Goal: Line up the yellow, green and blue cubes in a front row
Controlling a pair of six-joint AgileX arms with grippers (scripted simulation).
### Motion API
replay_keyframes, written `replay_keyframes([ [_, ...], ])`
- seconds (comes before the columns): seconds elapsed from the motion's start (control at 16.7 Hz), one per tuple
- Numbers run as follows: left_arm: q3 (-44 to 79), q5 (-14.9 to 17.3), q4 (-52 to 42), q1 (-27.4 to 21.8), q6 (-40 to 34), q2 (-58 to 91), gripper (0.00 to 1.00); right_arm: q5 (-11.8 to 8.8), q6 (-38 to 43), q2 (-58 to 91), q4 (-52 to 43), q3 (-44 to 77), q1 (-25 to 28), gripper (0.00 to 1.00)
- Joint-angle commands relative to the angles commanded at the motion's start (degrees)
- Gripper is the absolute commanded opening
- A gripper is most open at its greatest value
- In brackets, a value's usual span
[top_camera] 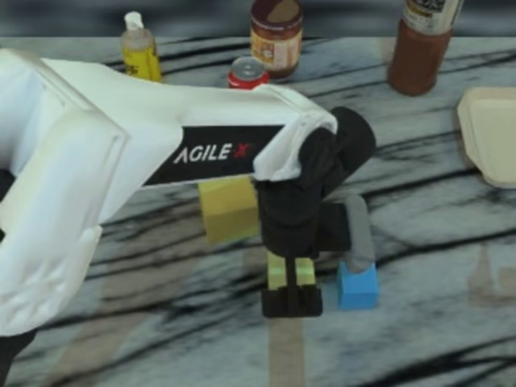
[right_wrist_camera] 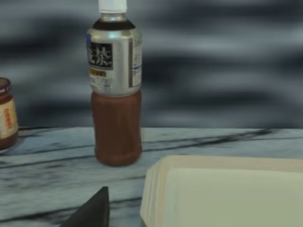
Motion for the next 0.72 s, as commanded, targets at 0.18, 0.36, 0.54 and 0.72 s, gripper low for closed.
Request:
replay_keyframes([
  [0.18, 1.7, -0.1, -2.4, 0.1, 0.1, -0.6, 1.0, 0.0, 0.0, 0.0, 0.0, 0.0, 0.0, 1.0],
  [0.36, 5.6, -0.1, -8.3, 0.5, 0.1, -2.3, 1.0, 0.0, 0.0, 0.0, 0.0, 0.0, 0.0, 1.0],
  [0.54, 8.9, 0.0, -13.2, 1.0, -0.1, -4.1, 1.0, 0.0, 0.0, 0.0, 0.0, 0.0, 0.0, 1.0],
  [0.72, 9.4, 0.0, -13.8, 1.1, -0.1, -4.4, 1.0, 0.0, 0.0, 0.0, 0.0, 0.0, 0.0, 1.0],
])
